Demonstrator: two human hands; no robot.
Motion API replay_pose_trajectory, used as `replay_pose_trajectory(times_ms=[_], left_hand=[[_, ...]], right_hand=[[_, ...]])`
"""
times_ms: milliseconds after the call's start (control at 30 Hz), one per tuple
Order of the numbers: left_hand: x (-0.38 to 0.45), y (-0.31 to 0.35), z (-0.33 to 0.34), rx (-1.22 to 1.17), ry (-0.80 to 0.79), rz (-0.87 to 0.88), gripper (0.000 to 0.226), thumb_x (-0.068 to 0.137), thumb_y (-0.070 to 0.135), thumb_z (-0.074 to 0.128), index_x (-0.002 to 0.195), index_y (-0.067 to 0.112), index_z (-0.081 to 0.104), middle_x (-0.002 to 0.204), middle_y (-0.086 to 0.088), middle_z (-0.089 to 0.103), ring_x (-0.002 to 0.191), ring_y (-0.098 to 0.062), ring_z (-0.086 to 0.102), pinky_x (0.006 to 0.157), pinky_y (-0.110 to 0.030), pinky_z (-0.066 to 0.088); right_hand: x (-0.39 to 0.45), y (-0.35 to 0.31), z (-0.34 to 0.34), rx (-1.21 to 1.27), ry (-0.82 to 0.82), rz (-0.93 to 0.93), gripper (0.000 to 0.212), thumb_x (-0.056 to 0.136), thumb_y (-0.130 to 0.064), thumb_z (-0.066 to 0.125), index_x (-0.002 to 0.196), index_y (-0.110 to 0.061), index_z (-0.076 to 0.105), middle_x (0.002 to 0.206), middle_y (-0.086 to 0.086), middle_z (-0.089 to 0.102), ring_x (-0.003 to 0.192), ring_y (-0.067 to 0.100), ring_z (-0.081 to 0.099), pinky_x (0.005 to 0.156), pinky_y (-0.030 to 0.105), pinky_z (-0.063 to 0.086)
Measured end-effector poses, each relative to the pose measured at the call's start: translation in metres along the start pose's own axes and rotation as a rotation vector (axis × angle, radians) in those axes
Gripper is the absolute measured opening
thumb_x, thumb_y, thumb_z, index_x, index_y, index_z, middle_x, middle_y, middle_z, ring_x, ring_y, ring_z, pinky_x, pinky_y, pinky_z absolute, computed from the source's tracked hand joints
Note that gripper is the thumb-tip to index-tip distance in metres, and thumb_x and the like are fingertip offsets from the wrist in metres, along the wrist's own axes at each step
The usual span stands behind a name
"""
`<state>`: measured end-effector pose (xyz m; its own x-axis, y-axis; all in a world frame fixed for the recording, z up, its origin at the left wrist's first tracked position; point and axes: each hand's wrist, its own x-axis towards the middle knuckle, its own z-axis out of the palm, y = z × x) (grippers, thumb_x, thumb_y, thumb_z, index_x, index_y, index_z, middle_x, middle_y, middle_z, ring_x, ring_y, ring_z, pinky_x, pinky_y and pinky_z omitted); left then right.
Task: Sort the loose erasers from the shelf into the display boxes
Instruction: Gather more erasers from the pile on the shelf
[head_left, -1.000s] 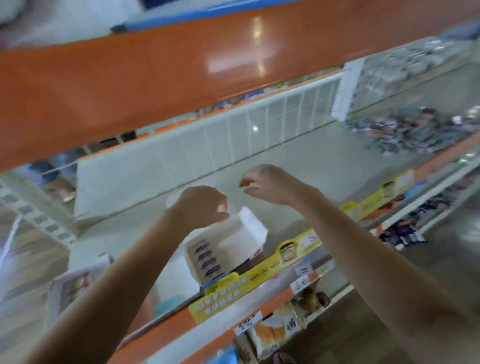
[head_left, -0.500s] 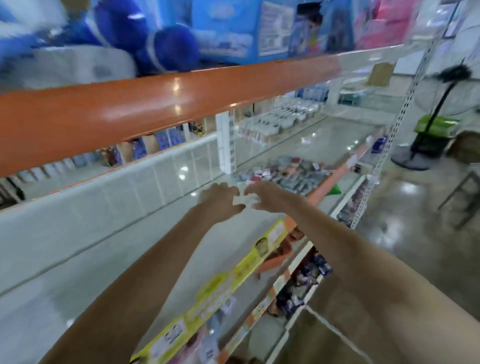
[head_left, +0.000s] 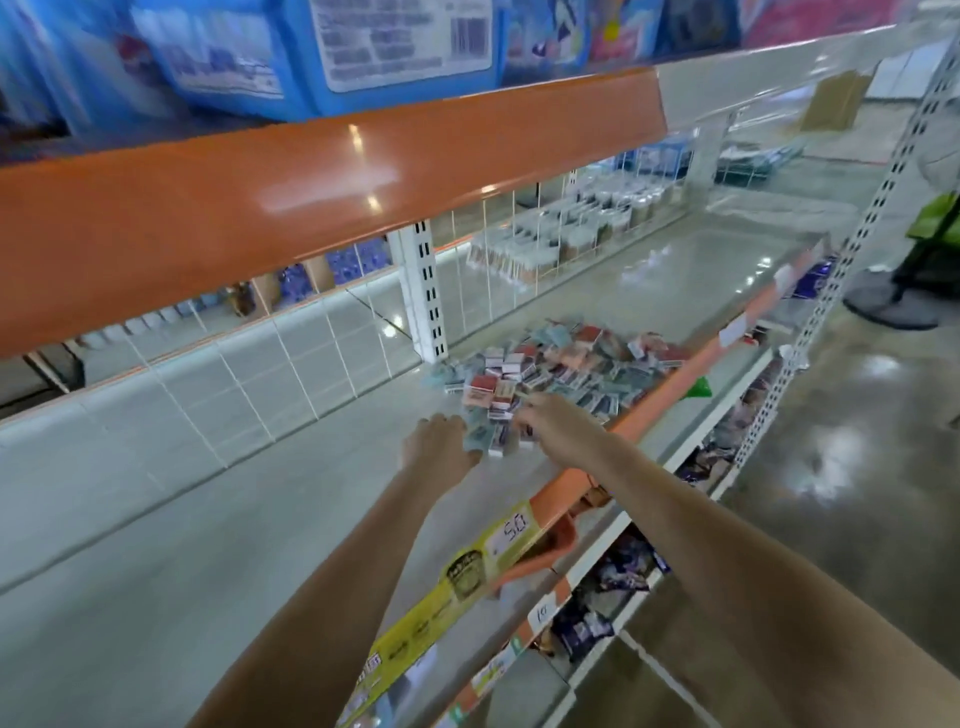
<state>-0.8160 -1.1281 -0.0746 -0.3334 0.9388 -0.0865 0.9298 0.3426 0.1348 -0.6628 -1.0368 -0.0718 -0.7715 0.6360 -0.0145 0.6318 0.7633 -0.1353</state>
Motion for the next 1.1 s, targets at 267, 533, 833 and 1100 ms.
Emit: replay_pose_trajectory(times_ms=[267,533,833,1100], left_hand=[[0.002,0.007,0.009,-0.137,0.092,-0.079,0.041,0.086,0.036,0.058,0.121,0.015,0.057,0.116,-0.006,0.057,0.11,-0.027,0.051,0.084,-0.035,0.046],[-0.028,-0.027,0.004,-0.799,0.252,-0.162,0.031,0.082,0.013,0.063,0.112,0.021,0.064,0.1,0.006,0.065,0.082,-0.011,0.058,0.064,-0.026,0.046],[-0.124,-0.074,-0.023,-1.017,0.41,-0.309,0.022,0.096,0.024,0.047,0.085,0.022,0.066,0.077,0.004,0.068,0.064,-0.01,0.051,0.065,-0.025,0.041],[-0.226,-0.131,-0.047,-1.249,0.561,-0.533,0.03,0.098,0.02,0.044,0.081,0.016,0.068,0.067,0.009,0.069,0.056,-0.003,0.05,0.06,-0.016,0.044]], right_hand=[[0.006,0.009,0.005,-0.023,0.074,-0.069,0.041,0.081,0.012,0.05,0.108,-0.017,0.062,0.105,0.002,0.05,0.085,0.019,0.054,0.073,0.039,0.052],[-0.002,-0.017,-0.001,0.133,0.164,-0.112,0.03,0.09,-0.015,0.057,0.121,-0.018,0.057,0.123,-0.002,0.059,0.107,0.014,0.056,0.092,0.029,0.047],[-0.016,-0.103,-0.011,0.497,0.3,-0.318,0.026,0.086,-0.008,0.062,0.112,-0.013,0.064,0.108,0.002,0.054,0.095,0.015,0.056,0.084,0.029,0.047],[-0.026,-0.214,-0.015,0.732,0.231,-0.553,0.027,0.083,-0.006,0.066,0.109,-0.012,0.067,0.098,-0.007,0.053,0.084,0.011,0.059,0.081,0.019,0.049]])
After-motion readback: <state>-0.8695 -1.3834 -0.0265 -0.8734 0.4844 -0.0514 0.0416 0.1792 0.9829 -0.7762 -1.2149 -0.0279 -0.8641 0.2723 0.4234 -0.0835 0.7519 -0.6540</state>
